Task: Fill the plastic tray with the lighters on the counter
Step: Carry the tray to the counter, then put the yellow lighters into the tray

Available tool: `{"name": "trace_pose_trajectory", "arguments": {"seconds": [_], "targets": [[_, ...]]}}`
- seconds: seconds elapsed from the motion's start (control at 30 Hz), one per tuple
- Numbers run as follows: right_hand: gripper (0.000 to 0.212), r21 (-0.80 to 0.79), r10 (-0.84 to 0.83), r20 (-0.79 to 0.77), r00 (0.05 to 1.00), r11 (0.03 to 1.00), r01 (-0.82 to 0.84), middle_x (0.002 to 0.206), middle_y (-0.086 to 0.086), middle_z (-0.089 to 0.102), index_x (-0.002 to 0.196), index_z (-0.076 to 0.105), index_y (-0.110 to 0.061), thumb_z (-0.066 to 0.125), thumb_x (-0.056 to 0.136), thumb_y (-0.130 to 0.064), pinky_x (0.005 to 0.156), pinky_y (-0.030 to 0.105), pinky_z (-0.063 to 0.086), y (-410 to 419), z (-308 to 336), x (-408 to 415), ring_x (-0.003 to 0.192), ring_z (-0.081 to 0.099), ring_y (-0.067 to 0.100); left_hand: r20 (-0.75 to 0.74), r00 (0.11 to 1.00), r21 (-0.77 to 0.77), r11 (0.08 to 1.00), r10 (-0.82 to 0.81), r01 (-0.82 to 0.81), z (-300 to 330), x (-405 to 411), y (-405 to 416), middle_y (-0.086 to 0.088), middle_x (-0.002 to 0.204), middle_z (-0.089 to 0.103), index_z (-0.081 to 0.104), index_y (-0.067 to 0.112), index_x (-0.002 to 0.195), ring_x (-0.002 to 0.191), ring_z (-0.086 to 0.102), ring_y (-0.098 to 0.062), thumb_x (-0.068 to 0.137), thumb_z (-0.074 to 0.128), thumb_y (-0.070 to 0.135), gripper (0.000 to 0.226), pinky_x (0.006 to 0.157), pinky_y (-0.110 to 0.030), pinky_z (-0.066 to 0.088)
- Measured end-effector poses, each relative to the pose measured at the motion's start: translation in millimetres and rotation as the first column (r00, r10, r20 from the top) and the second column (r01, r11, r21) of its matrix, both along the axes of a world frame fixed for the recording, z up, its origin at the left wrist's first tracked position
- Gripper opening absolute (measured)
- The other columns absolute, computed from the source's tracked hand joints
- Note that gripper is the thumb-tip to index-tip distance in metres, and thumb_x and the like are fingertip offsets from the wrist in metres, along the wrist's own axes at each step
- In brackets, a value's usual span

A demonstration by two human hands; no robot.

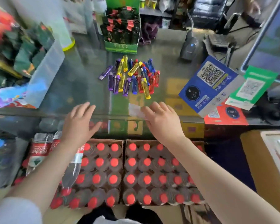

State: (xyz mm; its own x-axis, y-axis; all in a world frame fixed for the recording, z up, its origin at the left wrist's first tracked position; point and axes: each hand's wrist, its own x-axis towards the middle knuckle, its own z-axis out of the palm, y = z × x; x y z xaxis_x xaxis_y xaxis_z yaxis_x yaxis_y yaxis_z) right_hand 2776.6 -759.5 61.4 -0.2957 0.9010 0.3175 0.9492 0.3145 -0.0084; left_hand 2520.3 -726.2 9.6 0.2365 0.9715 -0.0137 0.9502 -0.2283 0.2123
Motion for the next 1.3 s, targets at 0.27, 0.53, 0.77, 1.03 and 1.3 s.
{"name": "trace_pose_trajectory", "arguments": {"seconds": [0.27,0.53,0.77,1.03,1.3], "targets": [[0.029,-0.029,0.131,0.194,0.972,0.991,-0.128,0.079,0.005,0.065,0.081,0.064,-0.012,0.073,0.053,-0.008,0.055,0.028,0.047,41,-28,-56,0.071,0.060,0.025,0.040,0.997,-0.011,0.998,-0.063,0.063,5,-18,6,-0.009,0.133,0.053,0.055,0.007,0.125,0.116,0.049,-0.036,0.062,0.045,0.066,0.086,0.094,-0.049,0.041],[0.034,-0.188,0.212,-0.058,0.976,0.957,-0.219,0.099,0.013,0.065,0.095,0.062,-0.003,0.065,0.075,-0.030,0.070,0.038,0.052,55,-47,-113,0.083,0.059,0.034,0.265,0.959,-0.093,0.988,-0.096,0.124,14,-54,32,-0.005,0.142,0.039,0.037,0.011,0.137,0.130,0.035,-0.024,0.062,0.071,0.058,0.096,0.107,-0.030,0.024],[0.031,-0.075,0.050,-0.315,0.948,0.994,-0.078,0.108,0.007,0.066,0.102,0.062,-0.011,0.037,0.087,-0.024,0.077,0.039,0.047,62,-37,-105,0.094,0.058,0.031,0.258,0.953,-0.030,0.985,-0.155,0.168,5,-60,61,-0.006,0.140,0.043,0.038,0.012,0.137,0.124,0.040,-0.028,0.050,0.047,0.077,0.109,0.103,-0.043,0.030],[0.021,-0.344,-0.626,-0.645,0.438,0.750,0.565,0.112,0.012,0.058,0.108,0.057,-0.007,0.050,0.089,-0.012,0.084,0.030,0.038,88,-42,-37,0.102,0.052,0.028,0.285,0.940,-0.007,0.980,-0.189,0.199,2,-45,80,0.003,0.109,0.048,0.049,0.022,0.124,0.102,0.043,-0.017,0.043,0.048,0.080,0.099,0.087,-0.033,0.031],[0.023,-0.427,-0.645,-0.538,0.542,0.763,0.484,0.090,0.008,0.062,0.102,0.063,-0.007,0.064,0.082,-0.018,0.066,0.027,0.040,106,-31,-29,0.076,0.051,0.022,0.201,0.954,0.059,0.975,-0.224,0.216,-5,-39,79,0.002,0.122,0.049,0.049,0.022,0.124,0.112,0.043,-0.022,0.051,0.047,0.079,0.093,0.092,-0.038,0.028]]}}
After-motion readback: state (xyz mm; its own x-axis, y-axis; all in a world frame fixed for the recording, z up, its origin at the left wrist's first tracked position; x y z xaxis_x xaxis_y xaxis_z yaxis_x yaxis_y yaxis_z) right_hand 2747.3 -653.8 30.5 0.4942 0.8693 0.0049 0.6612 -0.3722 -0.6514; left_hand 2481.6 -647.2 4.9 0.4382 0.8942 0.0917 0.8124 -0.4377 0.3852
